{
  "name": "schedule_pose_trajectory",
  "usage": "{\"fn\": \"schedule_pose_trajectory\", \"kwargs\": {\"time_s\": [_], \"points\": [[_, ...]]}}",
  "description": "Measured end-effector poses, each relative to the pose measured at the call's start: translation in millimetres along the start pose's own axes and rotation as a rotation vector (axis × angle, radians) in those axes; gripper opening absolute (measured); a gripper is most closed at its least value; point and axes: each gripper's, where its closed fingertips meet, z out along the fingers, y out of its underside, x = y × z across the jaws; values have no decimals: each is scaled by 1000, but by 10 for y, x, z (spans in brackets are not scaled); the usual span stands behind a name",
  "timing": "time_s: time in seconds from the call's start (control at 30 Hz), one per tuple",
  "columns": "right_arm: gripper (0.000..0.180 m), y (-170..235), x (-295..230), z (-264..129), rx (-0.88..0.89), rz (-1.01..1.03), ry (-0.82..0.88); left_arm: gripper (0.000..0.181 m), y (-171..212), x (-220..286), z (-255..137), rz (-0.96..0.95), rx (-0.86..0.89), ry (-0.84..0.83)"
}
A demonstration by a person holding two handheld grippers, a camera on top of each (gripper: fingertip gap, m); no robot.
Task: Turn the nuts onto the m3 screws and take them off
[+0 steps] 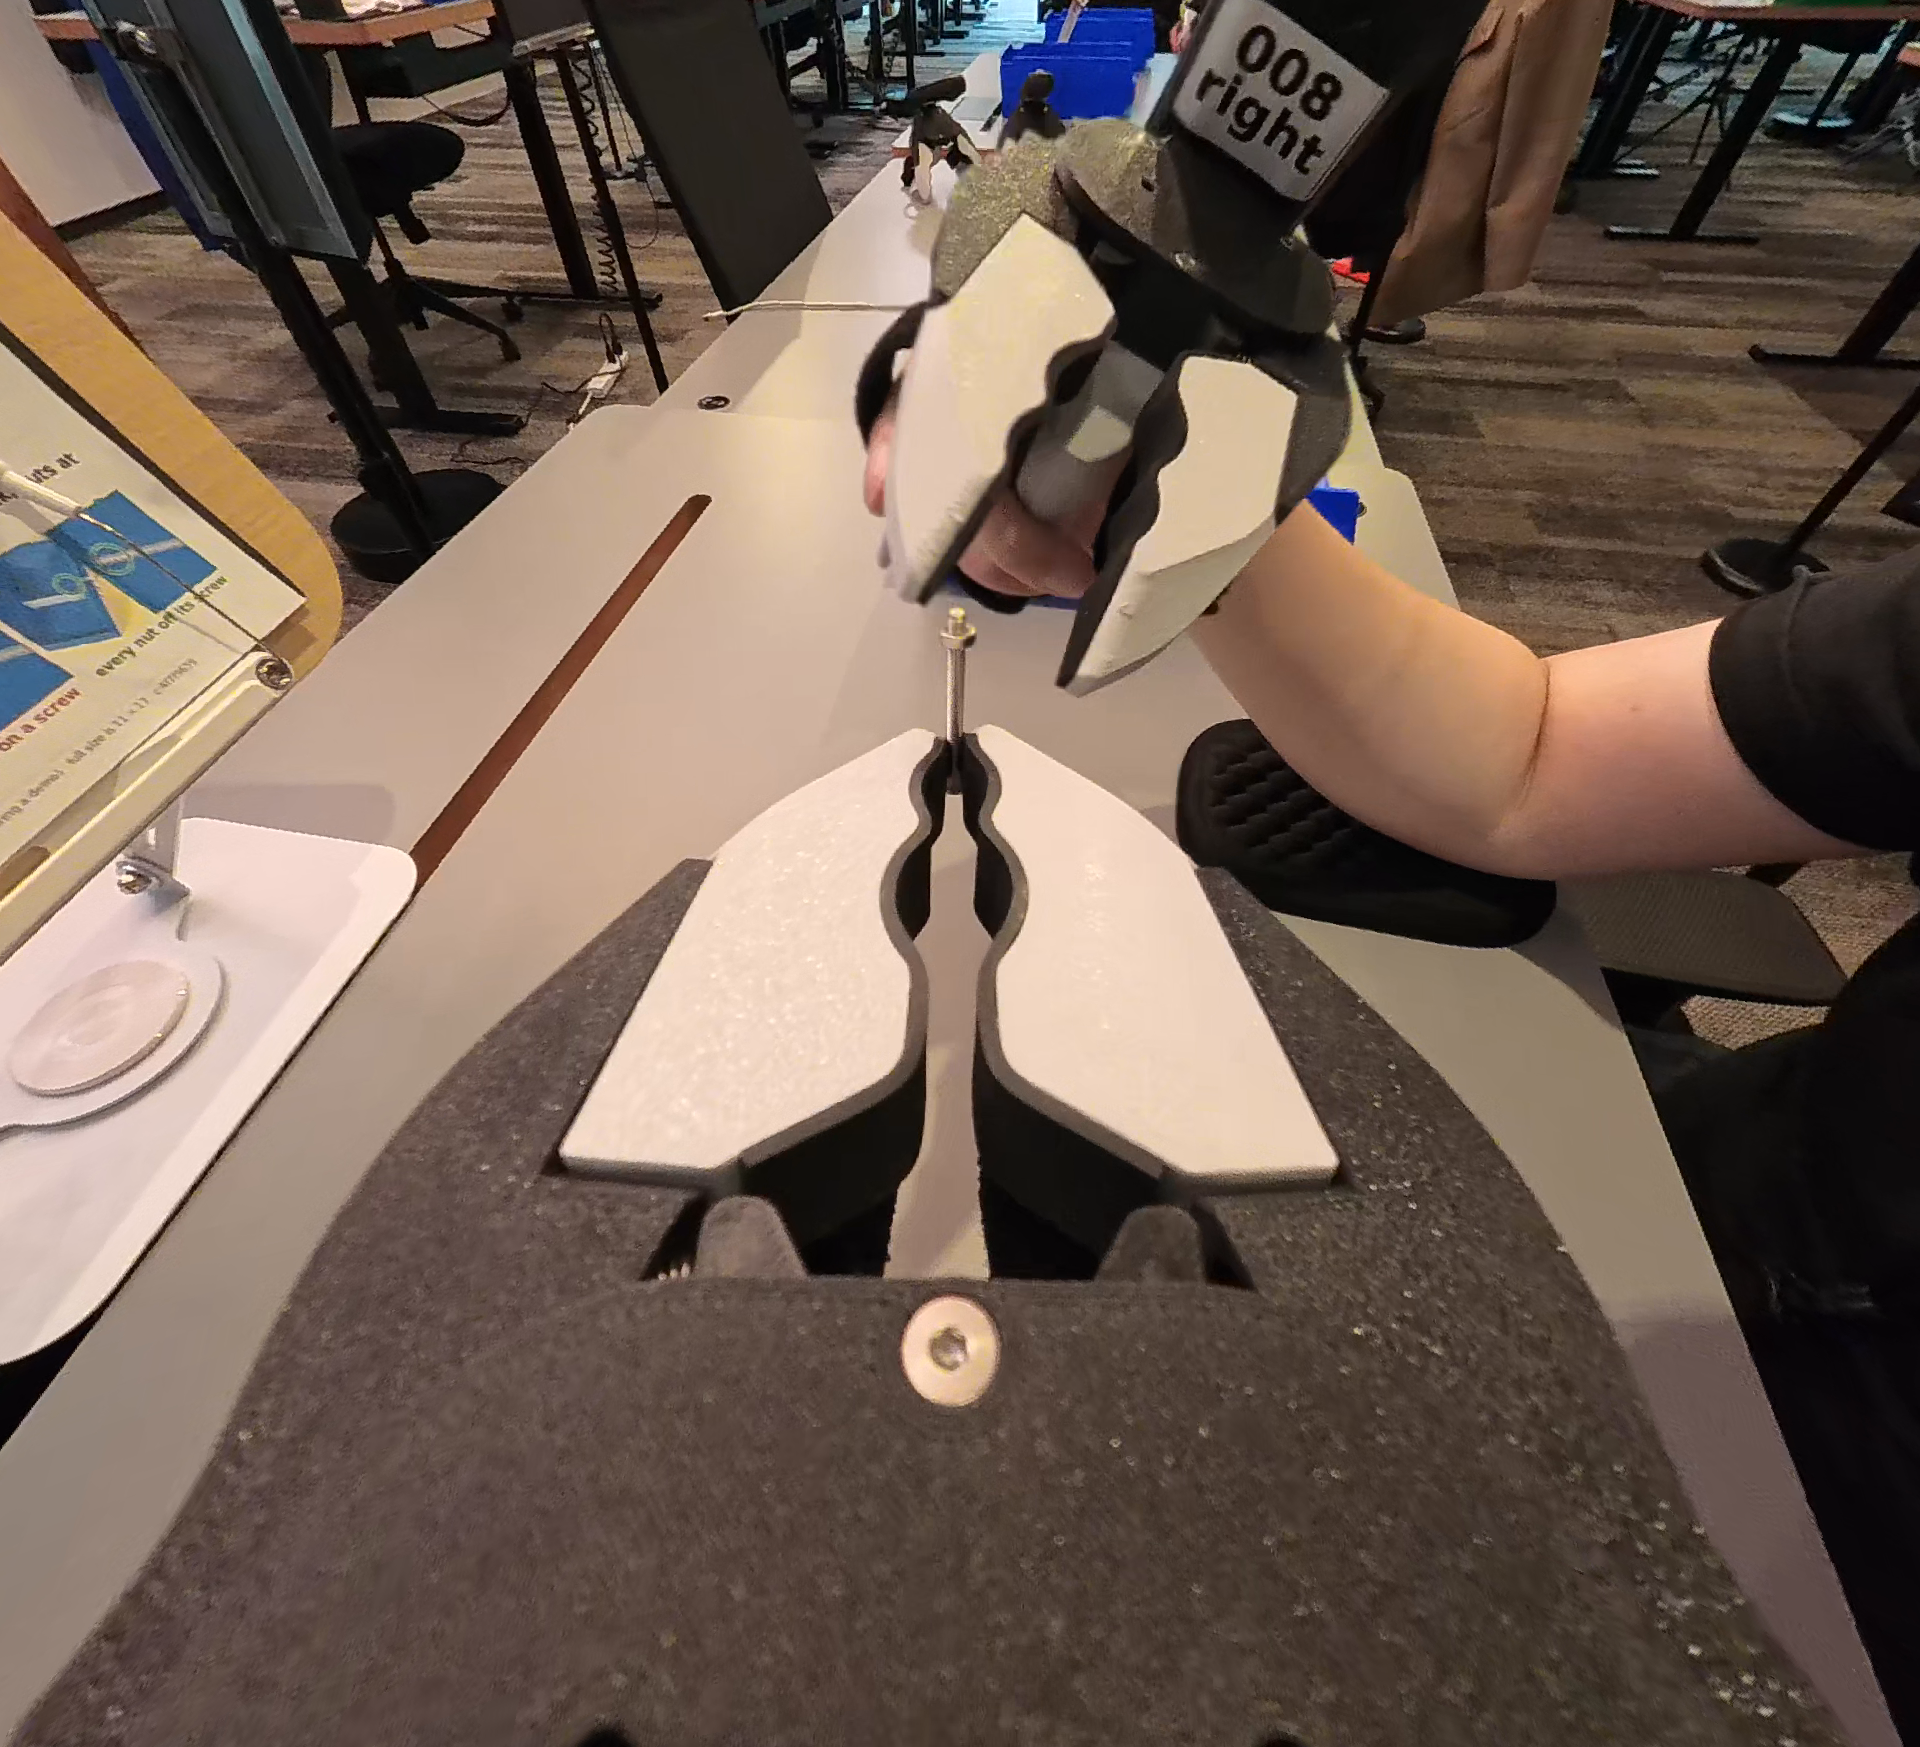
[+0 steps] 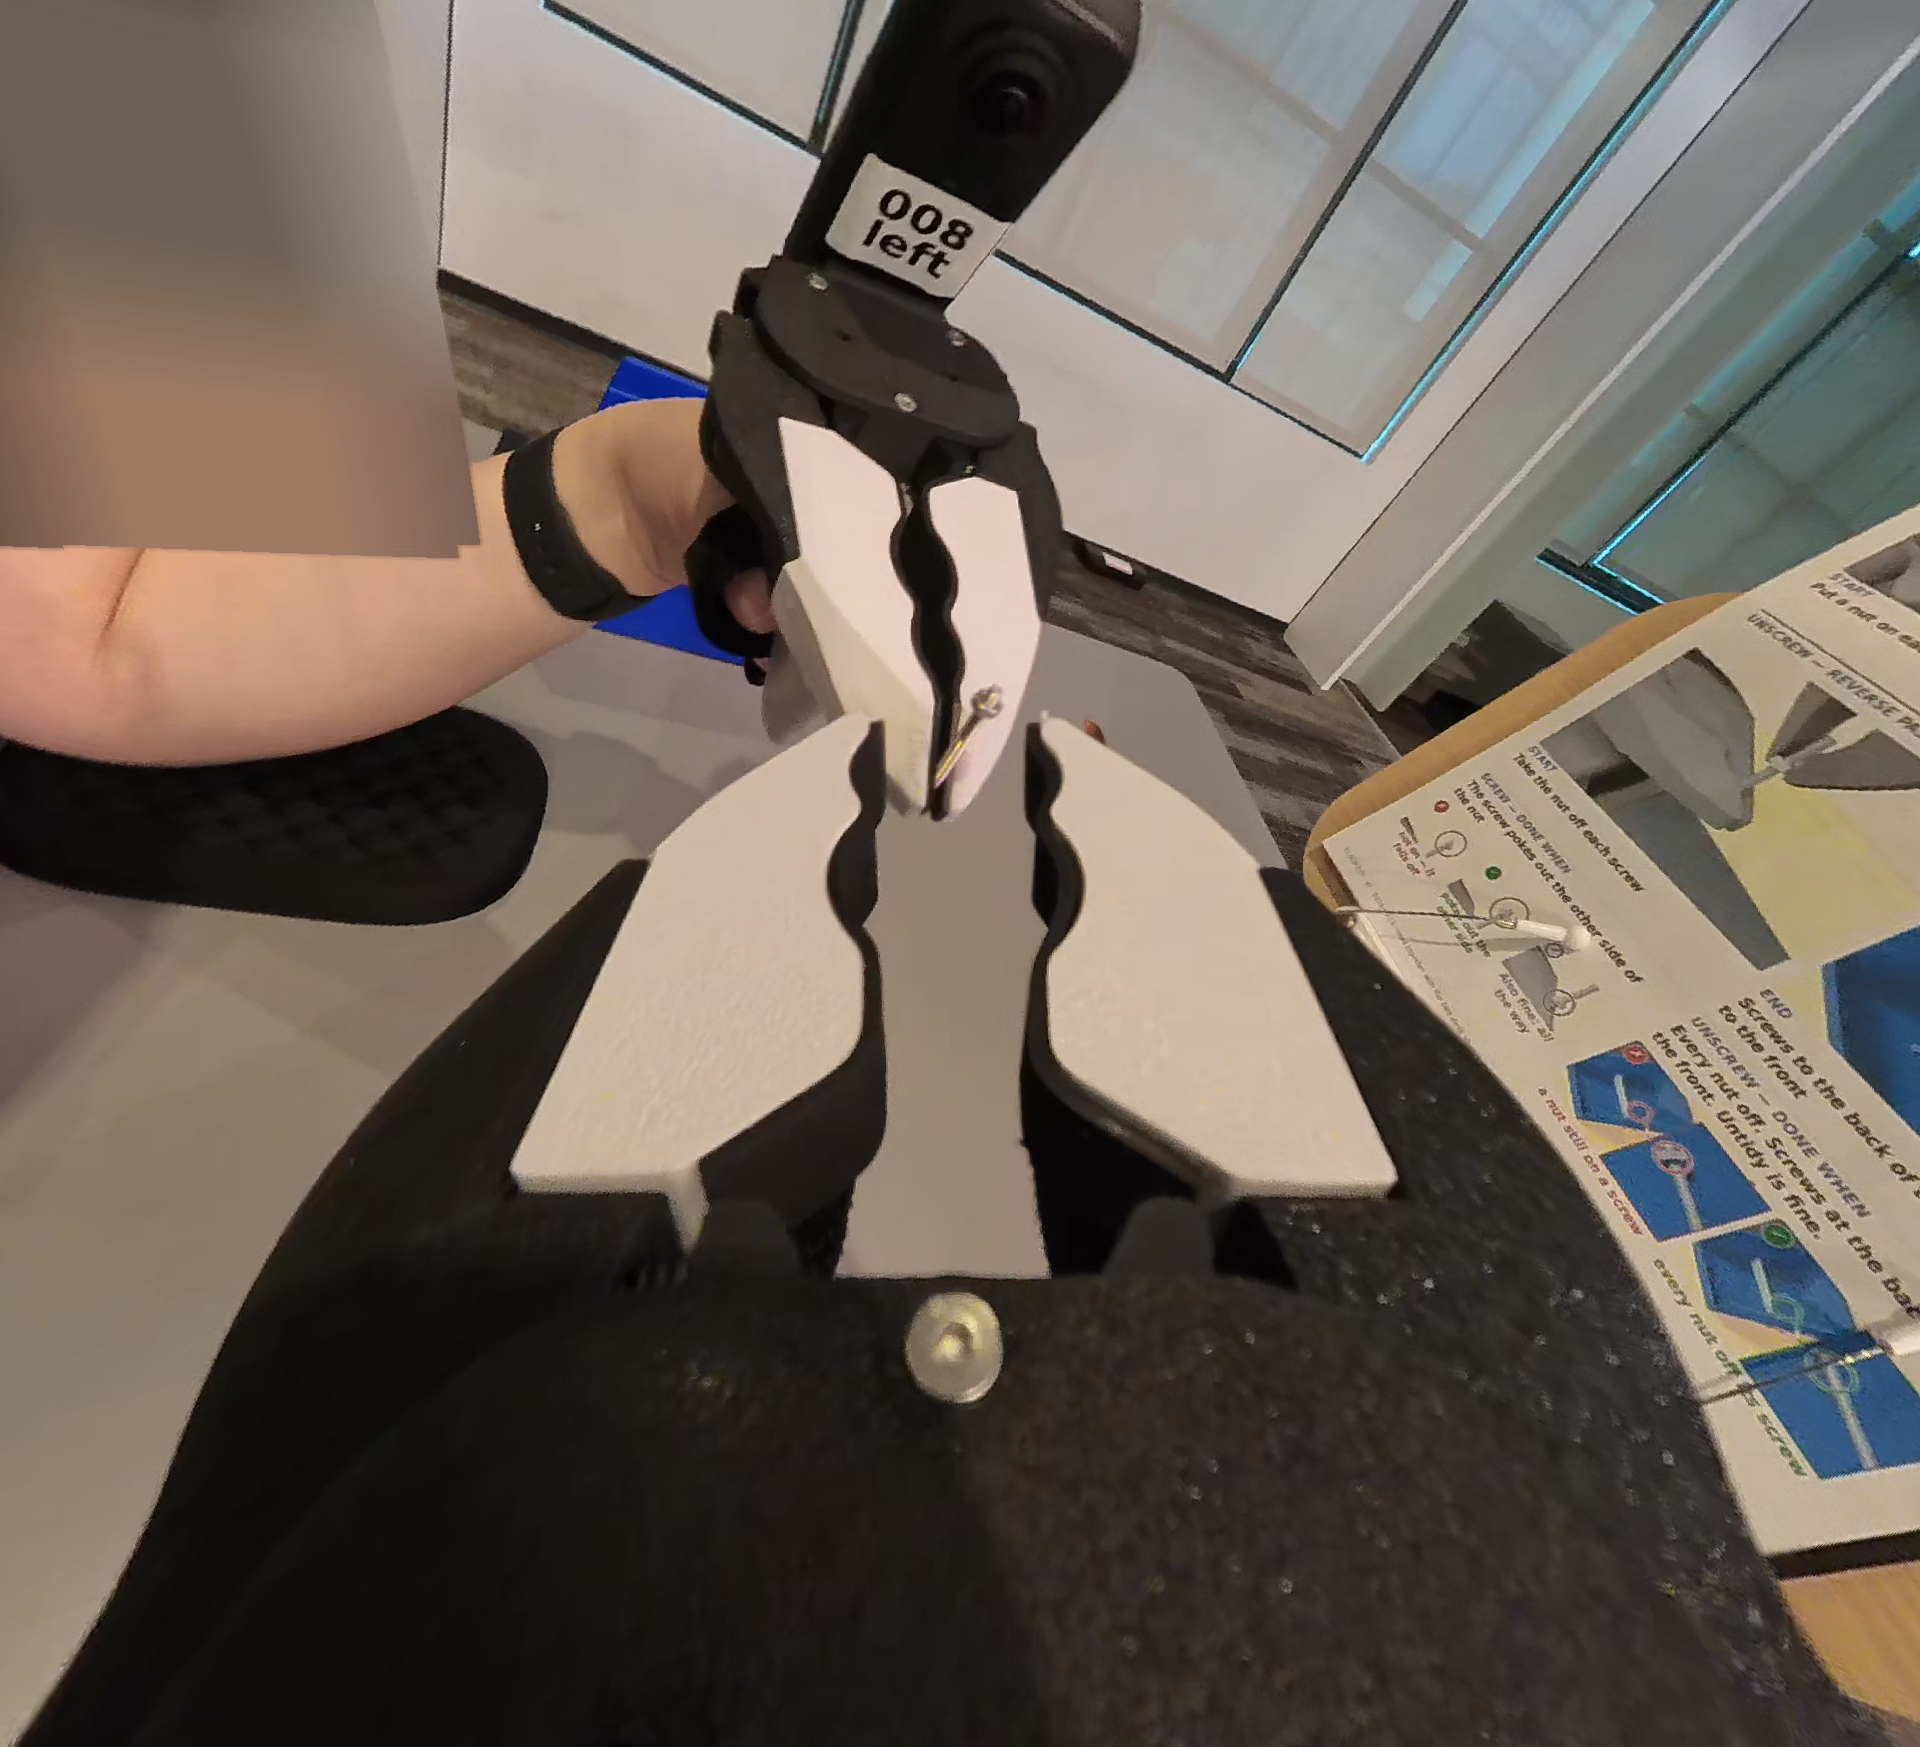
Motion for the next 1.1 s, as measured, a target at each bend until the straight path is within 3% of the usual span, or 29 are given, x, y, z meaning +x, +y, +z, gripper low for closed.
{"fn": "schedule_pose_trajectory", "kwargs": {"time_s": [0.23,0.37,0.67,0.9,1.1], "points": [[30,19,-69,56,-8,-15,-32,2,16,-8,17,2,-9,-4],[21,-8,-65,-22,2,-2,-44,2,6,-28,-2,-1,-1,-14],[33,-9,-55,41,16,2,-34,2,20,3,38,23,-22,-14],[22,-29,-80,-60,14,7,-61,2,-10,-12,-9,7,1,-14],[34,-16,-77,41,15,8,-47,2,-17,20,13,17,-2,-6]]}}
